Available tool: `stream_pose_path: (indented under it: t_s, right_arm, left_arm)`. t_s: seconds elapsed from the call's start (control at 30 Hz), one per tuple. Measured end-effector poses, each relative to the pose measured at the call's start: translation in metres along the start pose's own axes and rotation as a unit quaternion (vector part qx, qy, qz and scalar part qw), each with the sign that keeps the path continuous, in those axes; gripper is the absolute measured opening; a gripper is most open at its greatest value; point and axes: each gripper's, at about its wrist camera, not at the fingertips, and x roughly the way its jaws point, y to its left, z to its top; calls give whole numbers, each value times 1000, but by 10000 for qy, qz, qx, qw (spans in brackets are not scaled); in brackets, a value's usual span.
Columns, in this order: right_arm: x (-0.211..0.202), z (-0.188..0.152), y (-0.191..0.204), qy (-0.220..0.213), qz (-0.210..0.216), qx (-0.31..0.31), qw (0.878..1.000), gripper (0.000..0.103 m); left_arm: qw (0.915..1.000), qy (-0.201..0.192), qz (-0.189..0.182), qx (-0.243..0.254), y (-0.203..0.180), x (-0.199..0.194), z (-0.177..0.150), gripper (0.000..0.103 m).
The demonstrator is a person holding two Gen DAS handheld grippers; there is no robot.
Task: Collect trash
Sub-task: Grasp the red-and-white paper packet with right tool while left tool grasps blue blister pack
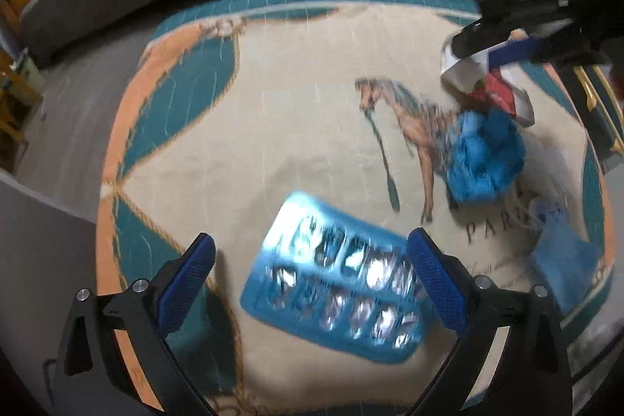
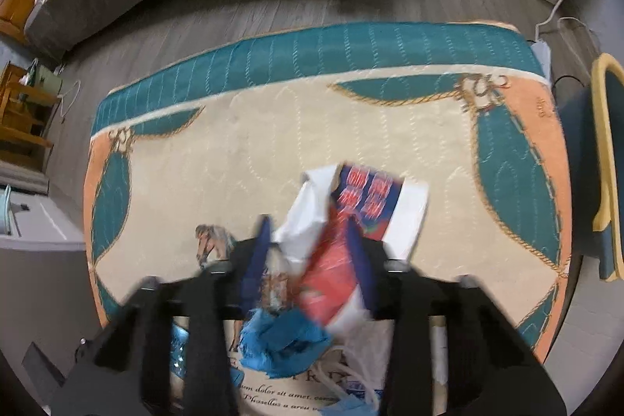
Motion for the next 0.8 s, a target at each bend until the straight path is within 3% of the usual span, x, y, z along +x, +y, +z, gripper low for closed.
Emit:
stream_pose_path:
  t_s: [0.33,0.53,0.63,0.8]
  right_arm:
    - [-36,-10,-4,-339,23,-192,9992,13]
    - [-58,-19,-11,-532,130,-201,9983,13]
    - [-69,-22,-17,-653,83,-244,9975,13]
    - [-80,-22,-33,-765,0,-253,9967,13]
  left_arm:
    - [9983,57,-39,-576,-1,-32,-28,98]
    - [9894,393,-828,-1130,1,-19,-32,98]
    - [9907,305,-861,-1009,-7,-18,-28,98]
    - [9968,133,-579,-527,-24,-10,-11,94]
